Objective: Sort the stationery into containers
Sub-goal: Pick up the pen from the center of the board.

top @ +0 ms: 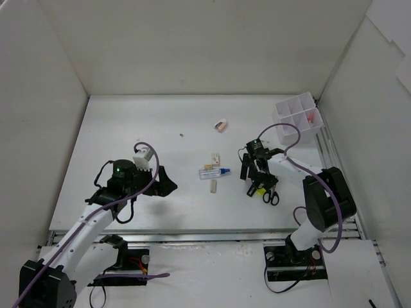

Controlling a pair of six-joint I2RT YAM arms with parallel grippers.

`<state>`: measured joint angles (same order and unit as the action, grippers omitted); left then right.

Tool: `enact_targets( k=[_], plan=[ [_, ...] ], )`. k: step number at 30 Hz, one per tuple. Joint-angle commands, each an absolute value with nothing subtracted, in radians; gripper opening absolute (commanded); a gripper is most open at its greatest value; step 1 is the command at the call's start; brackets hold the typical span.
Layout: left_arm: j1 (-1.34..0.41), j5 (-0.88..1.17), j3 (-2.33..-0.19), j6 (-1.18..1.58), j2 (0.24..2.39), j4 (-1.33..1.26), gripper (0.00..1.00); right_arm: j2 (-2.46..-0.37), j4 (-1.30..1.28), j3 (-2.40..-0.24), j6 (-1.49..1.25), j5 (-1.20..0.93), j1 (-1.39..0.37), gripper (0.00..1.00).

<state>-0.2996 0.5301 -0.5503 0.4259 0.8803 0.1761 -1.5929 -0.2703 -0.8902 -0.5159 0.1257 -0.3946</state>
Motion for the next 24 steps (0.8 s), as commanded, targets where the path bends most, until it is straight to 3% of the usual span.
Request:
enact_targets(
  k=[1, 5, 8, 13, 14, 16, 17, 20, 24],
  plan=[
    [-0.304, 0.515, -0.601, 0.403, 0.850, 0.158, 0.99, -1.594, -0.253, -0.910, -0.586, 0.189, -0.402, 0.74],
    [-0.304, 0.489, -0.604, 0.397, 0.824, 0.183, 0.99, -1.563, -0.258, -0.877, -0.633, 0.203, -0.399, 0.67],
    [-0.304, 0.485, -0.604, 0.402, 0.815, 0.183, 1.00, -1.549, -0.262, -0.865, -0.655, 0.201, -0.399, 0.50],
    [-0.304, 0.483, -0.617, 0.403, 0.796, 0.201, 0.99, -1.548, -0.285, -0.868, -0.660, 0.186, -0.400, 0.44],
    [-0.304, 0.483, -0.615, 0.406, 0.792, 0.198, 0.99, -1.546, -0.287, -0.867, -0.660, 0.183, -0.400, 0.34],
    [-0.304, 0.482, -0.614, 0.408, 0.779, 0.195, 0.99, -1.545, -0.287, -0.867, -0.658, 0.183, -0.400, 0.30],
    [-0.304, 0.482, -0.614, 0.410, 0.775, 0.195, 0.99, -1.548, -0.285, -0.868, -0.646, 0.183, -0.400, 0.20],
    [-0.304, 0.471, -0.612, 0.408, 0.765, 0.204, 0.99, -1.539, -0.282, -0.891, -0.600, 0.183, -0.414, 0.10],
    [-0.304, 0.454, -0.618, 0.413, 0.765, 0.201, 0.99, -1.468, -0.262, -0.968, -0.506, 0.230, -0.448, 0.07]
  ],
)
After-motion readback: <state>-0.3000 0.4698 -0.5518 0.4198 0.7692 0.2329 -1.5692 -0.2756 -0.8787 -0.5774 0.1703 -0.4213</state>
